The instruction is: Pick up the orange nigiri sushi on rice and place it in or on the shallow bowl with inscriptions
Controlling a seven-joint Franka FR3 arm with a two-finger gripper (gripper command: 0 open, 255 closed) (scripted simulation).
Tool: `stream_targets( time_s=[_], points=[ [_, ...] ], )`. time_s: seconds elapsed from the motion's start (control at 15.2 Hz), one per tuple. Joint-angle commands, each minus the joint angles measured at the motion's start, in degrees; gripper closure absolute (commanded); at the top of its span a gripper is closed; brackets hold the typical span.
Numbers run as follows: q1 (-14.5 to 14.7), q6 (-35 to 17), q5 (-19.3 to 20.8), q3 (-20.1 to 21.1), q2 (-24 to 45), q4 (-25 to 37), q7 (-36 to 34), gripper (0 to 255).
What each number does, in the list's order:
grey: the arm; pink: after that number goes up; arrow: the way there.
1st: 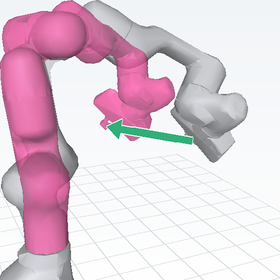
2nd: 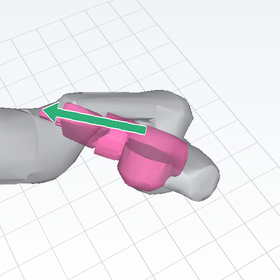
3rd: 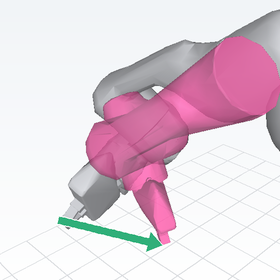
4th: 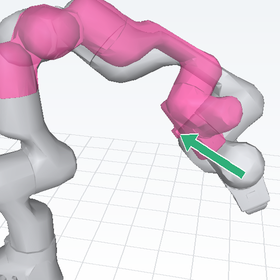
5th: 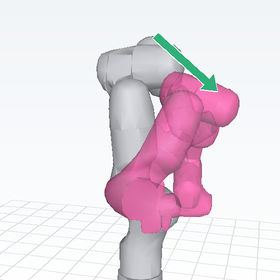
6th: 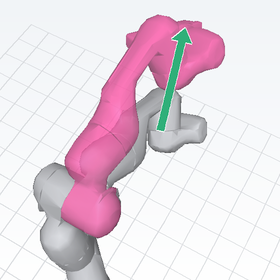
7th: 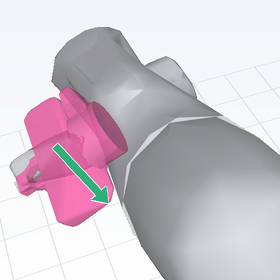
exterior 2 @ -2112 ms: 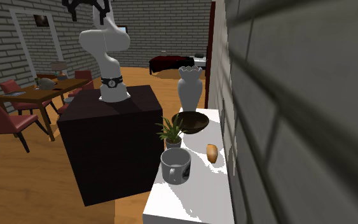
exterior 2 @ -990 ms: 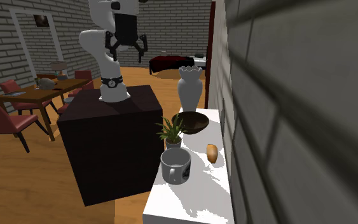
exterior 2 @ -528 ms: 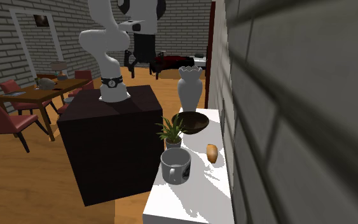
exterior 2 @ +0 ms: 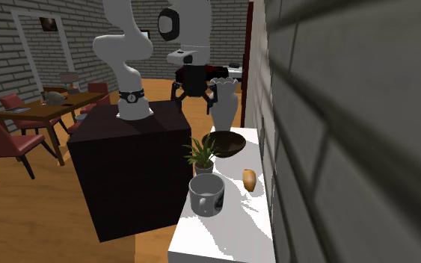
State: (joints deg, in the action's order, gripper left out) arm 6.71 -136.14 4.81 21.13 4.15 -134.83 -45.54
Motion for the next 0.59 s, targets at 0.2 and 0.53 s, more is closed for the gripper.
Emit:
stream_targets(
  time_s=[0.2,0.53],
  points=[
    [2.70,-3.72,6.09,-0.65,11.71,7.58,-7.54,0],
    [6.97,-5.29,10.54,-2.80,22.87,17.12,-13.33,0]
  ],
)
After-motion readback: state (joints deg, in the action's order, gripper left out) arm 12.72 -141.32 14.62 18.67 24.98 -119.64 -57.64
